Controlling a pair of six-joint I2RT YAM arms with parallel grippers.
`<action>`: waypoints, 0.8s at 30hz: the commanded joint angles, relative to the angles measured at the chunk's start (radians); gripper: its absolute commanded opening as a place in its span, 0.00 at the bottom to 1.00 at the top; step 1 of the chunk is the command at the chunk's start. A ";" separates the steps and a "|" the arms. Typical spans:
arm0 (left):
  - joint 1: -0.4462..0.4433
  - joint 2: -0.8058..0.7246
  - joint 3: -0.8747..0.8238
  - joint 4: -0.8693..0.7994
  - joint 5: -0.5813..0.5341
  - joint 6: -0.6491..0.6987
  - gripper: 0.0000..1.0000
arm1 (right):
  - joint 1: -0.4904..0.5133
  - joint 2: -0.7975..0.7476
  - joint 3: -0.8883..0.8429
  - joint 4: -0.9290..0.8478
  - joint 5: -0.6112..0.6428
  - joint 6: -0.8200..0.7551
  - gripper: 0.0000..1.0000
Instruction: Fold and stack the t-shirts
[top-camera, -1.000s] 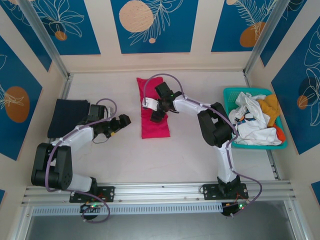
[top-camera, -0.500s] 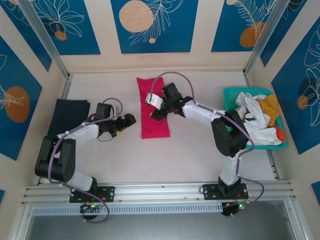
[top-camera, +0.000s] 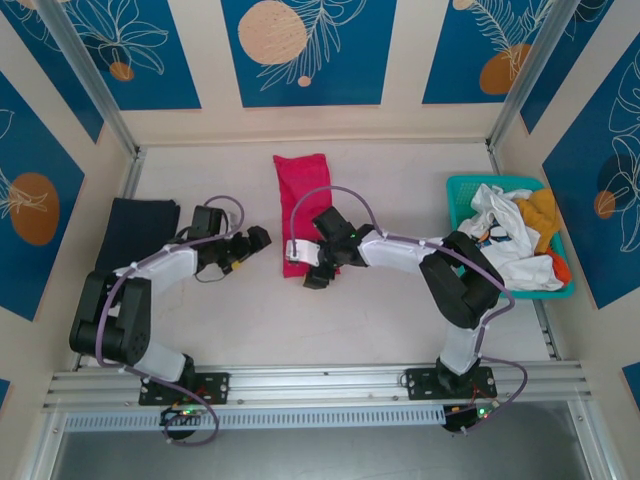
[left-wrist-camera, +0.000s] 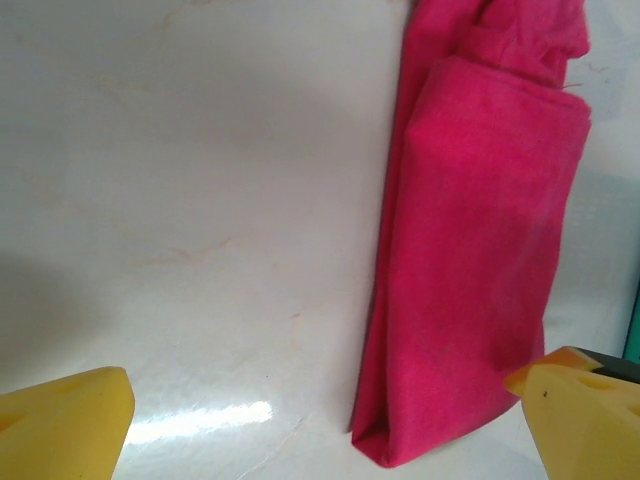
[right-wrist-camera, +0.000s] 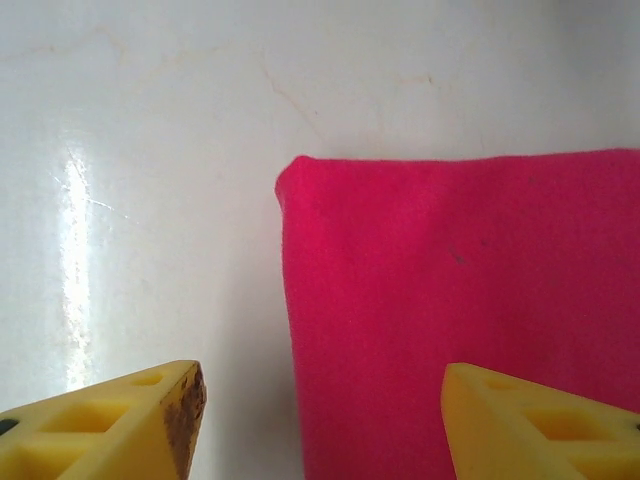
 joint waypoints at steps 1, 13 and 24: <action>0.008 -0.029 -0.021 -0.011 -0.015 0.015 1.00 | 0.011 -0.001 0.001 -0.016 -0.005 -0.024 0.63; 0.012 -0.062 -0.011 -0.051 -0.021 0.058 1.00 | 0.009 0.121 0.054 -0.052 0.104 -0.062 0.47; 0.012 -0.072 -0.015 -0.049 -0.014 0.060 1.00 | 0.039 0.082 0.031 -0.112 0.157 -0.044 0.00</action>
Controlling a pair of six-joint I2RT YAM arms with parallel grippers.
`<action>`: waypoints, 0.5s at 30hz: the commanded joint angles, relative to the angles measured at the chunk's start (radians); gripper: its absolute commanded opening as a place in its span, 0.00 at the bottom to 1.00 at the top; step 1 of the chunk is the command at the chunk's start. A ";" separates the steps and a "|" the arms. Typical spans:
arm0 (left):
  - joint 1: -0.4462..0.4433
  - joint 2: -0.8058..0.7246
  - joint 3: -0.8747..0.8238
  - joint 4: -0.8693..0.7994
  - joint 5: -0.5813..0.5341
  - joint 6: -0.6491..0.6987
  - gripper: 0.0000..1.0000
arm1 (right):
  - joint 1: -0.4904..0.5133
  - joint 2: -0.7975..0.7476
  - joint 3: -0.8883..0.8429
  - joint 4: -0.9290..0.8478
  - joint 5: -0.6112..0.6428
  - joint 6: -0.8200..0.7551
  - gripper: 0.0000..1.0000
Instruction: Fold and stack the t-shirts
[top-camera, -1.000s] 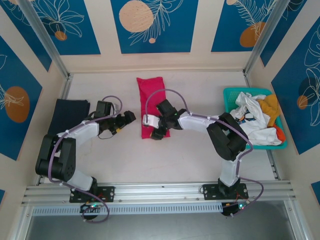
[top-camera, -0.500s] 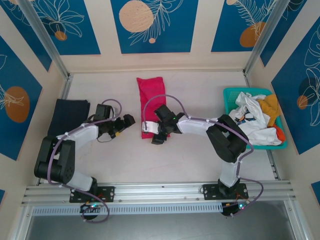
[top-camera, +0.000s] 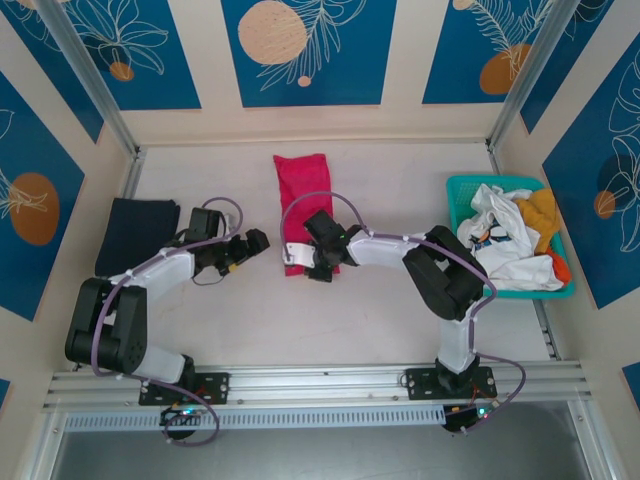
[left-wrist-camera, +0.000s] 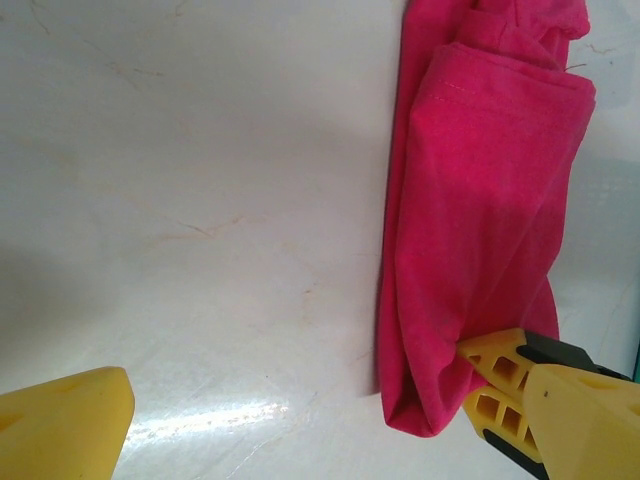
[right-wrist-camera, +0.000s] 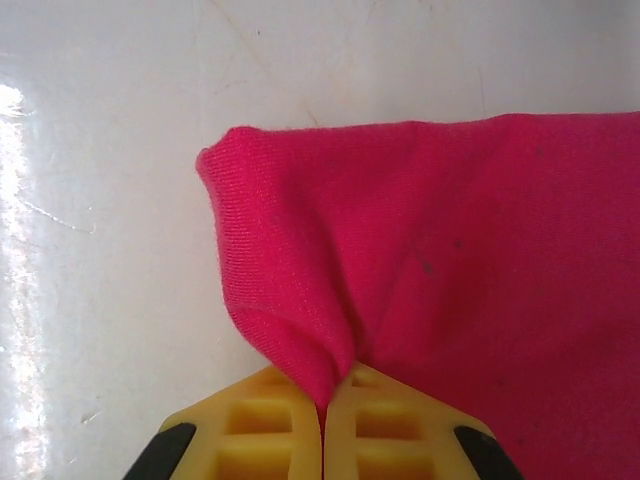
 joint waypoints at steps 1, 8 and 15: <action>0.008 -0.023 -0.007 -0.004 0.000 0.010 1.00 | 0.019 -0.039 -0.035 -0.126 0.006 0.017 0.00; -0.004 0.018 -0.040 0.171 0.066 -0.137 1.00 | 0.089 -0.209 -0.141 -0.242 -0.064 0.134 0.00; -0.022 0.118 0.021 0.235 0.026 -0.175 0.73 | 0.174 -0.364 -0.218 -0.319 -0.080 0.245 0.00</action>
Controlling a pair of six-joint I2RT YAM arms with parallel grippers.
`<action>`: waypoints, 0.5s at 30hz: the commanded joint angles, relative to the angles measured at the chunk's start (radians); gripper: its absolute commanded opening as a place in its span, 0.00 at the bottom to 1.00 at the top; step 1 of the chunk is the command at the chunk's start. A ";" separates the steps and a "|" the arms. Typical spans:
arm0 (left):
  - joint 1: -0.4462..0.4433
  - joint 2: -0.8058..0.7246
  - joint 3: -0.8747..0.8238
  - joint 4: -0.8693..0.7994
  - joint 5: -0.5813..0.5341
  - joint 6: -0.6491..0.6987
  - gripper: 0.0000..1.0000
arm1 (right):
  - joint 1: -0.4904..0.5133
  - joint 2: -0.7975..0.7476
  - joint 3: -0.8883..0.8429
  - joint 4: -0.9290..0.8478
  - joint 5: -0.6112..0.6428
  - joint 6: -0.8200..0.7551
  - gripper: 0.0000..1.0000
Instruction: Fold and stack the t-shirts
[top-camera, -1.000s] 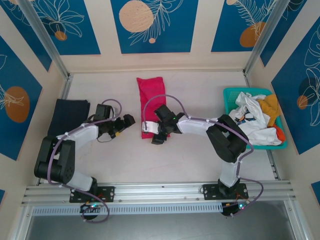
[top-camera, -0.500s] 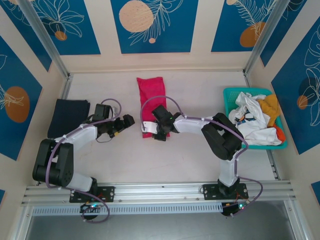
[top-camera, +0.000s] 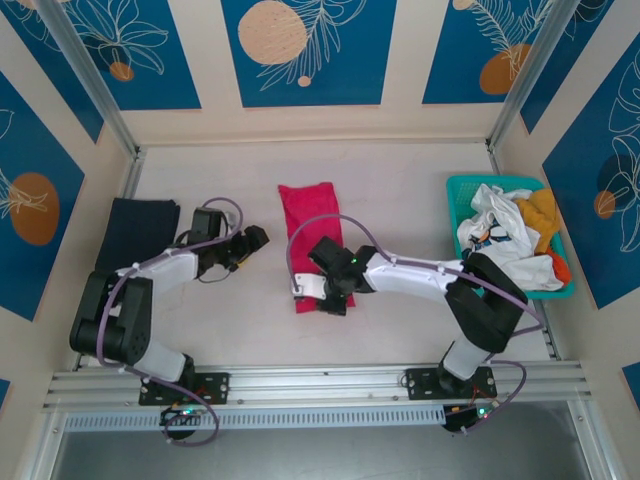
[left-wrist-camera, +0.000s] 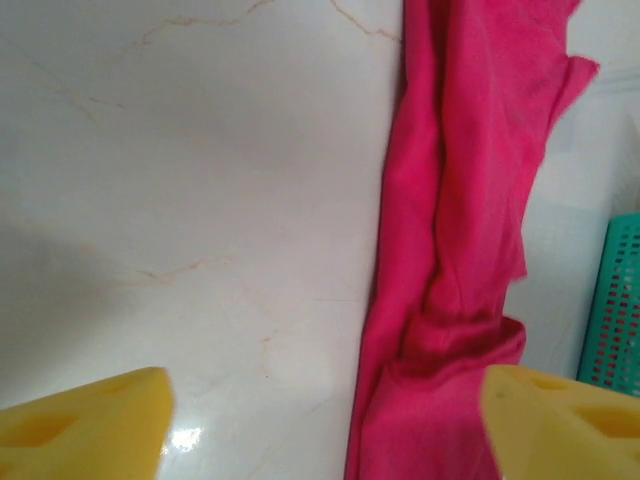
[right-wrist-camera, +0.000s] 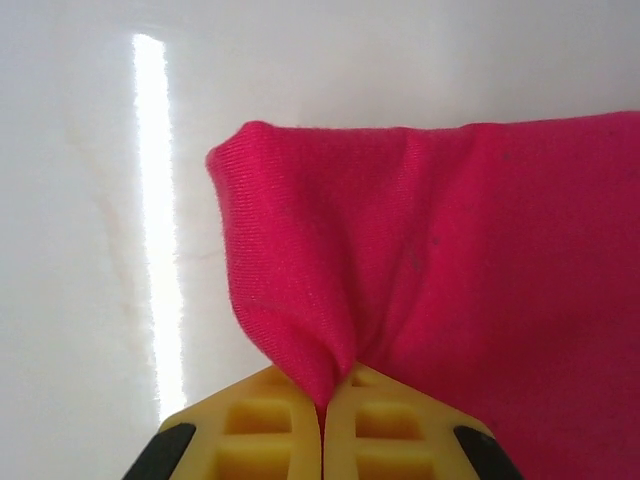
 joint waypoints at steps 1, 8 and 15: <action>-0.015 0.068 0.067 0.064 -0.002 -0.026 0.68 | 0.030 -0.076 -0.031 -0.086 -0.043 0.081 0.00; -0.044 0.290 0.279 0.067 0.006 -0.011 0.44 | 0.035 -0.130 -0.039 -0.112 -0.036 0.096 0.00; -0.084 0.465 0.472 0.024 0.009 -0.007 0.32 | 0.020 -0.114 -0.012 -0.100 -0.044 0.096 0.00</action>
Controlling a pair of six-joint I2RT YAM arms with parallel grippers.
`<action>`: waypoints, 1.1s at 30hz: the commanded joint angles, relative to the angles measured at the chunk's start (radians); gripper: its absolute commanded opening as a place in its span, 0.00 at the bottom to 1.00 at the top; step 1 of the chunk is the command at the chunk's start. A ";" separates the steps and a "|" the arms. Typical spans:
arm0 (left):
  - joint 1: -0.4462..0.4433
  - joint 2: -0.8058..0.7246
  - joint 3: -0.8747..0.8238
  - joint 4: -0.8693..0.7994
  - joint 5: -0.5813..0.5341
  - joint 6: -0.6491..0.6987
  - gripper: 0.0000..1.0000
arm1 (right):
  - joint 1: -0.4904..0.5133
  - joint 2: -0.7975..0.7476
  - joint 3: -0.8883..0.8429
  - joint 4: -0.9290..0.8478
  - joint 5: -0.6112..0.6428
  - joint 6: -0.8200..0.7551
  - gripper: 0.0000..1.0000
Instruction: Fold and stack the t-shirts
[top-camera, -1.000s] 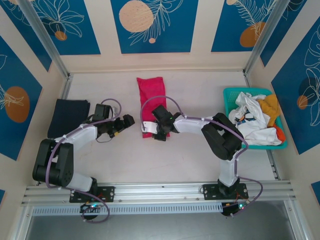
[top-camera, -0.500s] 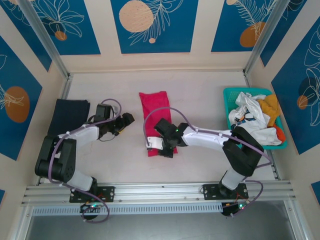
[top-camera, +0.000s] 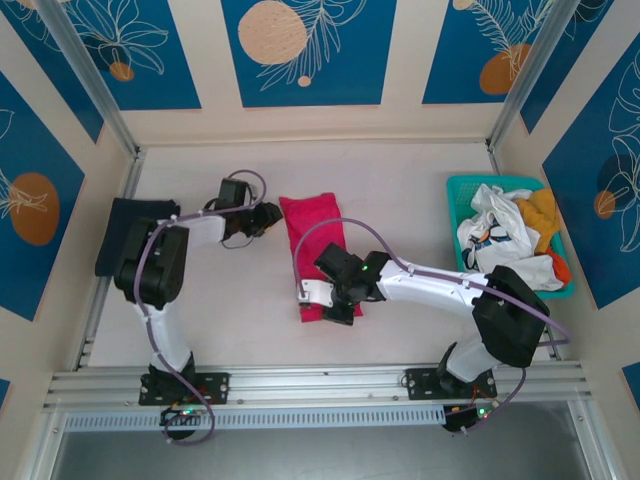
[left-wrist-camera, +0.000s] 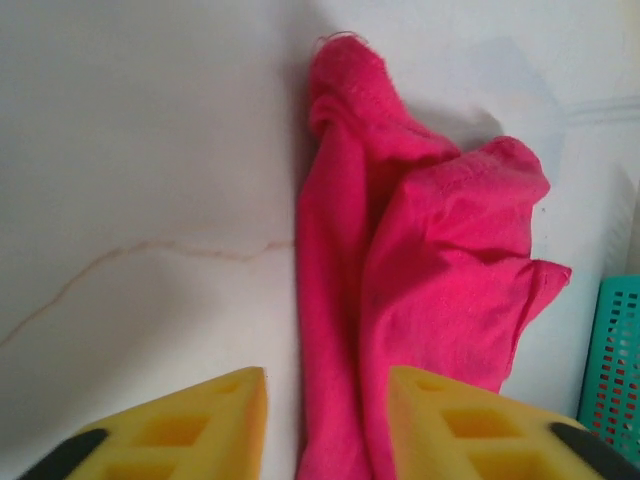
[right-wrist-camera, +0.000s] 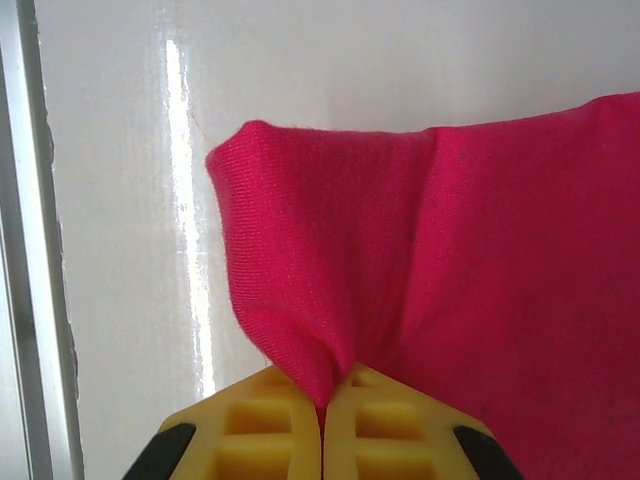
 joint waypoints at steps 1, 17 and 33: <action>-0.028 0.061 0.079 -0.039 0.009 0.002 0.31 | -0.006 -0.005 0.026 -0.020 -0.029 0.016 0.00; -0.065 0.163 0.177 -0.157 -0.058 0.025 0.31 | -0.018 -0.045 0.018 -0.037 -0.027 0.018 0.00; -0.114 0.228 0.230 -0.281 -0.041 0.100 0.00 | -0.017 -0.127 0.042 -0.146 -0.063 0.029 0.00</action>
